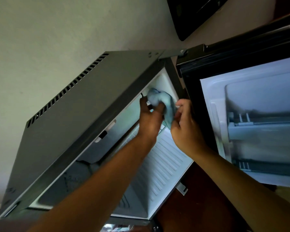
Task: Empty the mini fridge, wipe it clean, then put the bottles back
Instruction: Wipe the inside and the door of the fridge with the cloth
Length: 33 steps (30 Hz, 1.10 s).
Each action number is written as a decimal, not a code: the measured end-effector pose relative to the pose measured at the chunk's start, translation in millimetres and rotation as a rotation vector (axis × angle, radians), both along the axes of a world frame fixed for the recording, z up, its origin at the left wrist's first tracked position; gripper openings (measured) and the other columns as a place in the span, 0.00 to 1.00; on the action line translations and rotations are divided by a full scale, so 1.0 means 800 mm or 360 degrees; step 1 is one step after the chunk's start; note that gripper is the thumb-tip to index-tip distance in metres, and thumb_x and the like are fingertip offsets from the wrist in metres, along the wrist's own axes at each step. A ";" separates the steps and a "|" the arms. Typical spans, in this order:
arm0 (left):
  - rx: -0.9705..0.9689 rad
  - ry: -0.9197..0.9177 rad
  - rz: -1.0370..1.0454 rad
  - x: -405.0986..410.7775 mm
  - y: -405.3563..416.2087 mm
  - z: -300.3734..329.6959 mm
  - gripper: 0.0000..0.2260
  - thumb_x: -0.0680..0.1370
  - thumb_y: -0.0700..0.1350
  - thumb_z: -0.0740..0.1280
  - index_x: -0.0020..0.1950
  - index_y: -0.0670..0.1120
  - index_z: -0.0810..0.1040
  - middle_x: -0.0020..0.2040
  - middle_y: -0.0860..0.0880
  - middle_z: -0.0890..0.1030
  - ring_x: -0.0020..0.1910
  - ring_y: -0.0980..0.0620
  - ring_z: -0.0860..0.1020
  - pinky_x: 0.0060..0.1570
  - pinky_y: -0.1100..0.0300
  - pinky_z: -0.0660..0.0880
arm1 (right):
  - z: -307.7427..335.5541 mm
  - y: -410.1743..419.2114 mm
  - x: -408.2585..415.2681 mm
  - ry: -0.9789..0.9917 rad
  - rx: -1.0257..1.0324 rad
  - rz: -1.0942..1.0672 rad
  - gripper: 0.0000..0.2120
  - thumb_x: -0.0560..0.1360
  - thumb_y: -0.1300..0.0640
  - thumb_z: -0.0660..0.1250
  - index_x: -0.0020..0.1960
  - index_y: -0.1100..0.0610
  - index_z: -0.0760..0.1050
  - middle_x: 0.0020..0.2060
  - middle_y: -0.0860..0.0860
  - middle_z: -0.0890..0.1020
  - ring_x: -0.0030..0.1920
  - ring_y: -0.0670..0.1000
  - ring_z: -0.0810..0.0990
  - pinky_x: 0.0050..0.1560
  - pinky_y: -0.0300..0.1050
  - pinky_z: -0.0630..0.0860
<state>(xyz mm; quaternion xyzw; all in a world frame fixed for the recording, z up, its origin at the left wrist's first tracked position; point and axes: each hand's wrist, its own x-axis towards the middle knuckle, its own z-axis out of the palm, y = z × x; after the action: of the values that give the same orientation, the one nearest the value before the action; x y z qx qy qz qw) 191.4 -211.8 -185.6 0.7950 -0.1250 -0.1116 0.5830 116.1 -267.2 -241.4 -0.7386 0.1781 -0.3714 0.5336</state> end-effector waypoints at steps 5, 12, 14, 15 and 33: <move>-0.0076 0.0125 -0.0031 -0.010 0.002 -0.004 0.17 0.74 0.39 0.68 0.61 0.48 0.71 0.54 0.42 0.82 0.52 0.45 0.83 0.55 0.42 0.80 | -0.001 0.001 -0.002 0.0048 0.0084 0.0034 0.20 0.77 0.64 0.62 0.67 0.55 0.64 0.55 0.54 0.79 0.53 0.58 0.80 0.48 0.57 0.78; -0.0192 0.0150 0.0115 0.011 -0.007 0.014 0.12 0.78 0.35 0.65 0.59 0.47 0.72 0.59 0.38 0.80 0.58 0.41 0.81 0.59 0.42 0.78 | -0.002 0.002 0.003 -0.0087 0.0104 -0.0050 0.19 0.74 0.66 0.64 0.63 0.55 0.67 0.44 0.45 0.74 0.41 0.42 0.75 0.37 0.27 0.70; -0.0243 0.0206 0.0273 0.030 -0.008 0.023 0.06 0.80 0.37 0.64 0.52 0.48 0.74 0.59 0.41 0.79 0.61 0.42 0.79 0.63 0.43 0.75 | -0.004 0.003 0.004 -0.0093 0.0106 -0.0064 0.20 0.74 0.66 0.64 0.63 0.55 0.66 0.41 0.44 0.72 0.38 0.40 0.74 0.34 0.26 0.68; -0.0262 0.0262 0.0300 0.041 -0.006 0.028 0.04 0.81 0.39 0.64 0.52 0.48 0.74 0.60 0.42 0.79 0.63 0.42 0.78 0.65 0.44 0.74 | -0.004 0.003 0.005 -0.0076 0.0103 -0.0059 0.20 0.74 0.66 0.64 0.63 0.54 0.66 0.40 0.45 0.72 0.37 0.41 0.74 0.33 0.28 0.68; -0.0309 0.0055 0.0115 -0.015 -0.005 0.006 0.10 0.74 0.36 0.69 0.52 0.47 0.76 0.48 0.42 0.82 0.45 0.45 0.82 0.52 0.41 0.81 | 0.011 0.004 0.003 0.0045 0.0276 0.0002 0.17 0.75 0.61 0.64 0.61 0.49 0.67 0.51 0.48 0.80 0.51 0.54 0.80 0.48 0.53 0.77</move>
<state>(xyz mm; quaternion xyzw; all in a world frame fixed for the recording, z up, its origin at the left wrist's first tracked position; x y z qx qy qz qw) 179.4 -215.5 -181.0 0.7367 -0.0964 -0.0914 0.6630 118.5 -263.9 -232.6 -0.6949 0.2166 -0.3437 0.5934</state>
